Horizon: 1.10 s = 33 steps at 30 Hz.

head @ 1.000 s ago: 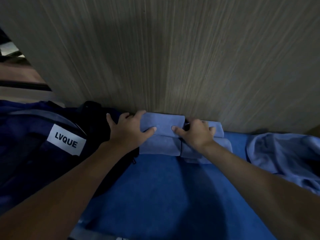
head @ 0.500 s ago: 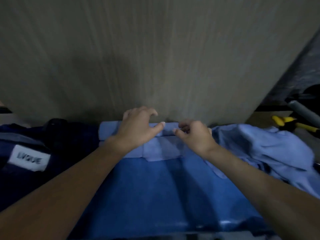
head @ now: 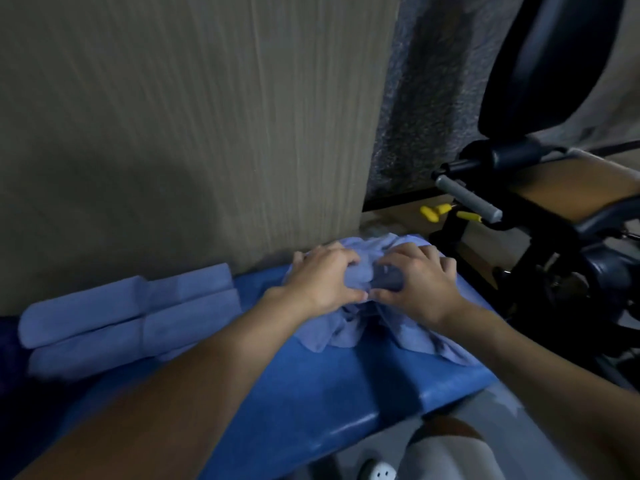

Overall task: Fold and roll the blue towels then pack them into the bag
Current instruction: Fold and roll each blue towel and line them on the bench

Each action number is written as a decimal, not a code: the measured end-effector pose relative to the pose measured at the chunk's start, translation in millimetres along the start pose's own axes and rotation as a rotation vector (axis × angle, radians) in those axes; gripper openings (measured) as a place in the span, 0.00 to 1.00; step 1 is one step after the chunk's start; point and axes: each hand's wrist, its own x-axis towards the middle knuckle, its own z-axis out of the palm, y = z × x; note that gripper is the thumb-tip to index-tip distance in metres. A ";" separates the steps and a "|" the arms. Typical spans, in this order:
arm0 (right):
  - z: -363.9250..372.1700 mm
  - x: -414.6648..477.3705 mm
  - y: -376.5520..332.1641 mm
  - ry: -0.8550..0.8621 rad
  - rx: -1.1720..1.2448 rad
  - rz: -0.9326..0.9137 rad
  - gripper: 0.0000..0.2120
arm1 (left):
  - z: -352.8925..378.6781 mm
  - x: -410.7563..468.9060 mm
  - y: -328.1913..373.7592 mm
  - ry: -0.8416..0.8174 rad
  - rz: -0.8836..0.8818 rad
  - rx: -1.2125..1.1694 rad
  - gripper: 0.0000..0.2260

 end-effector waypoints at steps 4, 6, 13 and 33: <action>6.4 -5.2 11.1 -0.018 -0.048 -0.080 0.17 | 10.0 3.3 1.0 0.023 0.034 0.119 0.11; 7.6 -5.0 10.9 0.028 -0.012 -0.078 0.11 | 10.5 0.0 2.0 0.109 0.040 0.077 0.02; -20.3 -5.2 -7.0 0.083 0.195 -0.079 0.35 | -34.1 -26.5 8.4 0.447 0.234 -0.050 0.05; -101.4 -62.8 -164.0 0.108 1.115 -0.142 0.10 | -105.3 -185.6 -52.5 0.650 -0.221 -0.489 0.07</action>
